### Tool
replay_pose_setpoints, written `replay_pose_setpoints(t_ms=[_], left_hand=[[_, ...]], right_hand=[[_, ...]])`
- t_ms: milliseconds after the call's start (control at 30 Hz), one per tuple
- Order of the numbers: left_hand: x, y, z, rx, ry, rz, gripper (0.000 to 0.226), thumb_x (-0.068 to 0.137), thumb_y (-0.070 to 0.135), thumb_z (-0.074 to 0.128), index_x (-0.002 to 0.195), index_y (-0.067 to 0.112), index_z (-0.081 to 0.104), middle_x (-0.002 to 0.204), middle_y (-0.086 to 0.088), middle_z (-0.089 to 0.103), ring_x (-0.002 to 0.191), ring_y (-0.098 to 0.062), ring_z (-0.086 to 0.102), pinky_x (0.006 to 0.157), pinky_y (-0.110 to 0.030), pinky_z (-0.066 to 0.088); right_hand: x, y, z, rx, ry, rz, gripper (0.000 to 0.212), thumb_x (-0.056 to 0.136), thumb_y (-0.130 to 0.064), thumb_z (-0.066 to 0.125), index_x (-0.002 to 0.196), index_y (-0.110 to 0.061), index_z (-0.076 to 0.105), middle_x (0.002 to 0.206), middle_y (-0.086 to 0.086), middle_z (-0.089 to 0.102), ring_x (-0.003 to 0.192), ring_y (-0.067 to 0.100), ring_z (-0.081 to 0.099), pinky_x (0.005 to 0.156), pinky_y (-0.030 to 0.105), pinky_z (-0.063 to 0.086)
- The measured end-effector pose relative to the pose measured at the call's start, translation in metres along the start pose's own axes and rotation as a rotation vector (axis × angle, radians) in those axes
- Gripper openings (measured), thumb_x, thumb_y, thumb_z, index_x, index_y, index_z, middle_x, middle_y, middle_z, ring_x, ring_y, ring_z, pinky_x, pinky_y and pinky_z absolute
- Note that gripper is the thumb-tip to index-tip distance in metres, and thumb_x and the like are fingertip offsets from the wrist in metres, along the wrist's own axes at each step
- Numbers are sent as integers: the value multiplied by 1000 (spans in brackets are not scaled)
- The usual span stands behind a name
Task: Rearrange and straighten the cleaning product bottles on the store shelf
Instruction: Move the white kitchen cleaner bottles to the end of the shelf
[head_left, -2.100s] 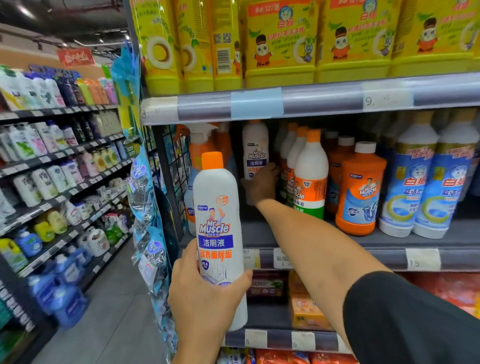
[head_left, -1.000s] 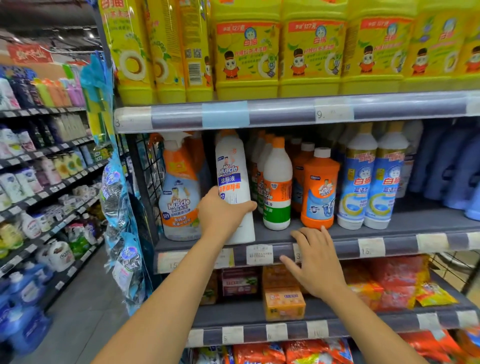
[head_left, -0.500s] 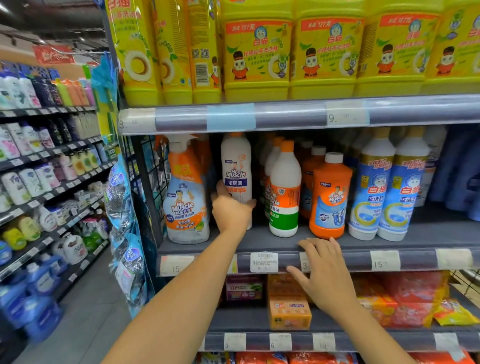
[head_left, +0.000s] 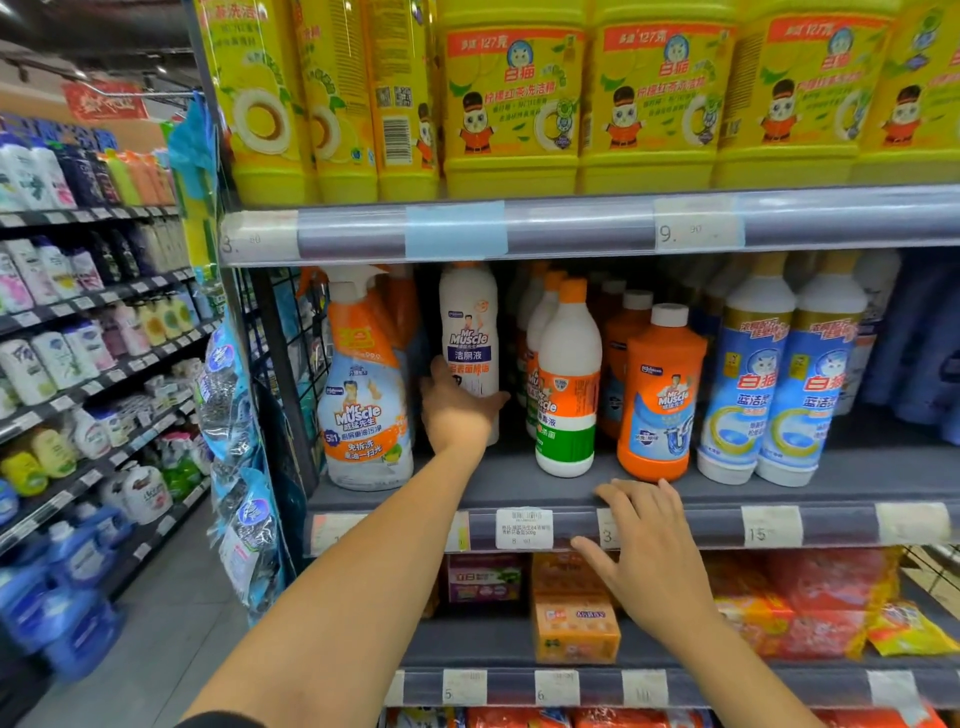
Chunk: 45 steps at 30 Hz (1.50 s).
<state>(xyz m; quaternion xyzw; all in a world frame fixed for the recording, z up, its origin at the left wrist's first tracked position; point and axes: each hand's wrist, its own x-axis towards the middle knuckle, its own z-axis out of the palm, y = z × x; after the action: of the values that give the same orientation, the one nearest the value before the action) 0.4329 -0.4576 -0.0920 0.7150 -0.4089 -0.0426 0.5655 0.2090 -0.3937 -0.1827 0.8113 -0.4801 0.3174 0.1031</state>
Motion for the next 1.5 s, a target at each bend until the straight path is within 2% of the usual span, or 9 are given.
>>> replay_pose_setpoints(t_ms=[267,533,600,767,900,1033,1167,1300,1500], left_hand=[[-4,1,2,15,-85,-122,81,57,33,87,121,11,43,122,-14,56,110,-33,57,81,-38,49],[-40,0,-16,42,-227,-220,83,64,37,80,126,2,39,128,-20,51,118,-38,50,96,-48,48],[-55,4,-29,114,-256,-158,82,67,42,76,130,6,39,131,-19,46,120,-38,47,96,-47,46],[-106,10,-65,360,-379,261,54,80,41,66,127,19,52,127,-7,52,118,-29,47,94,-43,45],[-142,22,-76,684,-513,477,49,80,43,60,124,23,53,122,-4,55,114,-27,48,91,-41,41],[-171,46,-63,857,-596,533,52,79,49,59,124,24,51,121,-4,57,114,-27,49,90,-41,42],[-207,79,-29,886,-602,544,57,80,50,56,130,26,47,127,-3,55,118,-27,48,93,-43,42],[-257,122,19,914,-618,617,52,81,49,56,125,22,52,121,-6,57,113,-28,51,88,-41,44],[-325,184,94,849,-651,620,53,83,45,56,129,19,51,123,-9,58,114,-30,52,94,-45,45]], right_hand=[[1,-4,-6,1,-25,19,53,78,-51,68,117,-16,60,114,3,59,114,24,53,114,46,27],[5,-8,-13,12,-103,39,56,80,-55,61,122,-18,54,117,0,55,116,22,48,115,41,20],[6,-8,-15,19,-107,42,57,80,-56,60,122,-19,53,116,0,54,116,22,46,115,40,20],[8,-6,-19,32,-129,17,57,80,-55,61,122,-18,52,117,1,53,113,22,44,110,38,24],[12,1,-30,33,-240,-75,55,84,-42,63,130,-17,46,127,4,49,119,25,42,109,37,25],[7,24,-63,112,-286,-97,63,87,-32,62,142,-15,36,142,7,38,130,26,33,107,37,32],[-14,78,-111,124,-314,-16,54,89,-36,58,136,-16,40,132,6,42,120,29,44,93,41,43],[-38,155,-155,-12,-394,37,41,87,-28,56,125,-13,47,127,10,43,117,32,45,89,41,43],[-74,260,-199,-46,-447,142,45,84,-29,56,126,-14,48,122,10,45,112,32,50,86,40,48]])
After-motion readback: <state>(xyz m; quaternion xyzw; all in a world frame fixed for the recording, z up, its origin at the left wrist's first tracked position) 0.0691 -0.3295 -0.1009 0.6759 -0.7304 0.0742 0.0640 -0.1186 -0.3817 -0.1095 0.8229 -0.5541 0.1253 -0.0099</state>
